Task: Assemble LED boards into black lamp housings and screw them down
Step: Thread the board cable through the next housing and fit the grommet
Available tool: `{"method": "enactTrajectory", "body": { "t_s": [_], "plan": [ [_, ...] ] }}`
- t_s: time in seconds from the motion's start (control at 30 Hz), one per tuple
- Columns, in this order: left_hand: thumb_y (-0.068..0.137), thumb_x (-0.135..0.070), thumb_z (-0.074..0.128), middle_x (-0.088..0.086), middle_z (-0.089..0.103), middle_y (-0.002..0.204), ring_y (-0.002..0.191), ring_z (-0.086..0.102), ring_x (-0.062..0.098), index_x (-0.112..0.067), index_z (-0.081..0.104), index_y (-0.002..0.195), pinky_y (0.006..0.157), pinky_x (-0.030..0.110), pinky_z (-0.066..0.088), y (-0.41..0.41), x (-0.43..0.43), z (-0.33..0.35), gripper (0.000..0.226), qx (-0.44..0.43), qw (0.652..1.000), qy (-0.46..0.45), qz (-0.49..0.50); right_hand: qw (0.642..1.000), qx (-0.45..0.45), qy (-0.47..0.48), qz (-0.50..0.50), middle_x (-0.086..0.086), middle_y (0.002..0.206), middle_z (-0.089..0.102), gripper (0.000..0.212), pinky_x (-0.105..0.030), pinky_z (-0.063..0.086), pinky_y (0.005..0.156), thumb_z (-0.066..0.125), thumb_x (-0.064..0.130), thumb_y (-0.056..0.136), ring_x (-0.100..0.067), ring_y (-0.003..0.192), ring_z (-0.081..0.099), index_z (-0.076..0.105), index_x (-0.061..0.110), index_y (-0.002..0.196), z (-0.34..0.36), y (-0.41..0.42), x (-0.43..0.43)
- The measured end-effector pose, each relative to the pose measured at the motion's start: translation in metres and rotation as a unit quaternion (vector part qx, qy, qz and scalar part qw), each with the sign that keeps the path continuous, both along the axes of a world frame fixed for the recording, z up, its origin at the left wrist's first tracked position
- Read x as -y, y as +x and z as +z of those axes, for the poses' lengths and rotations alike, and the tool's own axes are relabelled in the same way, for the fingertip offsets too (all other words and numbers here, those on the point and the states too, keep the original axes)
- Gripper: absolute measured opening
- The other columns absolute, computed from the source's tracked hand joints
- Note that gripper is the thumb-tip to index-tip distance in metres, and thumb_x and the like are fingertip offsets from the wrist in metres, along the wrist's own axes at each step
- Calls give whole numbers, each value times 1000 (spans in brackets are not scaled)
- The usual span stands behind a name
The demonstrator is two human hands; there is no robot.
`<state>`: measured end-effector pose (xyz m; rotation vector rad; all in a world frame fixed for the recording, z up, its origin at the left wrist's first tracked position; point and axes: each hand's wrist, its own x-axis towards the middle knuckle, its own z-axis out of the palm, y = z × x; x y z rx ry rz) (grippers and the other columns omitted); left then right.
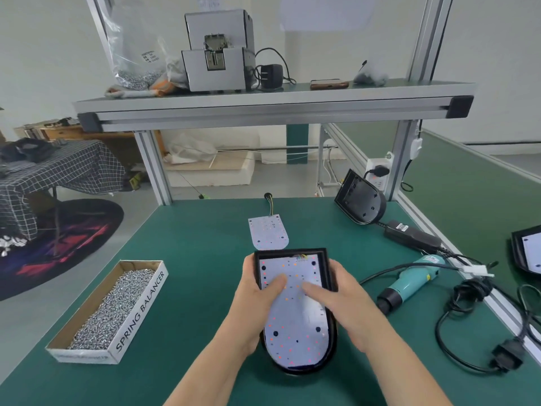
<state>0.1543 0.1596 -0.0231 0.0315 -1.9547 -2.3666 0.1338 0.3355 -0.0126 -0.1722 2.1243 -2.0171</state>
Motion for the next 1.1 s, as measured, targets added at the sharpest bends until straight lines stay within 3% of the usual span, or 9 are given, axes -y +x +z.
{"method": "enactTrajectory", "body": {
  "t_s": [0.1,0.27,0.33,0.4,0.5,0.7,0.87,0.97,1.1],
  "plan": [
    [97,-6,63,-2,75,109,96,74,17,-27,52,119,68,25,59,-9,1,-8,33,50,997,21,57,984,-47,165,-48,13,87,71,16,-15,47,65,74,28,89,0,77,64,61,25,98,-25,10,4],
    [97,-9,63,-3,74,109,93,74,14,-27,52,116,66,25,58,-19,5,-19,28,97,992,-3,77,970,-68,220,-74,-7,83,67,29,-36,49,73,69,36,92,-25,76,59,60,8,91,-40,16,7],
    [98,-12,62,-3,73,111,93,74,14,-28,52,116,69,28,59,-22,6,-21,26,112,991,-23,69,969,-68,222,-84,-15,85,66,34,-41,48,71,70,34,91,-24,69,52,58,1,90,-40,14,8],
    [98,-13,62,-1,72,114,98,73,18,-27,53,116,81,38,60,-25,8,-23,24,124,989,-46,64,967,-63,228,-94,-17,82,64,36,-39,45,65,72,32,89,-19,66,46,57,0,86,-38,12,9],
    [96,-13,63,1,72,116,102,72,21,-23,55,116,94,47,57,-26,11,-26,24,129,987,-71,61,966,-55,226,-112,-8,66,51,39,-32,33,56,73,30,87,-16,61,37,46,5,74,-38,9,12],
    [93,-12,71,0,77,105,92,76,23,-22,56,114,82,45,60,-29,15,-26,28,140,988,7,67,977,-36,194,-86,-2,70,47,41,-34,32,60,73,27,88,-17,65,38,47,-4,81,-38,7,12],
    [88,-6,73,-3,77,100,89,76,20,-23,59,108,71,35,61,-25,10,-17,29,66,995,-50,61,993,25,33,-109,4,73,53,27,-30,37,64,70,26,93,-12,67,45,56,6,80,-24,-5,11],
    [87,-6,73,-7,77,94,85,75,17,-25,59,105,67,31,60,-22,5,-15,29,45,993,-75,75,985,-33,77,-148,2,70,49,25,-33,35,62,67,17,92,-15,66,41,51,2,79,-23,-12,18],
    [88,-3,72,0,77,96,87,76,25,-19,59,106,77,44,62,-23,5,-14,28,66,993,-45,82,978,-55,110,-169,-3,68,44,33,-34,32,60,65,19,93,-19,66,37,45,-2,78,-30,-13,25]
  ]
}}
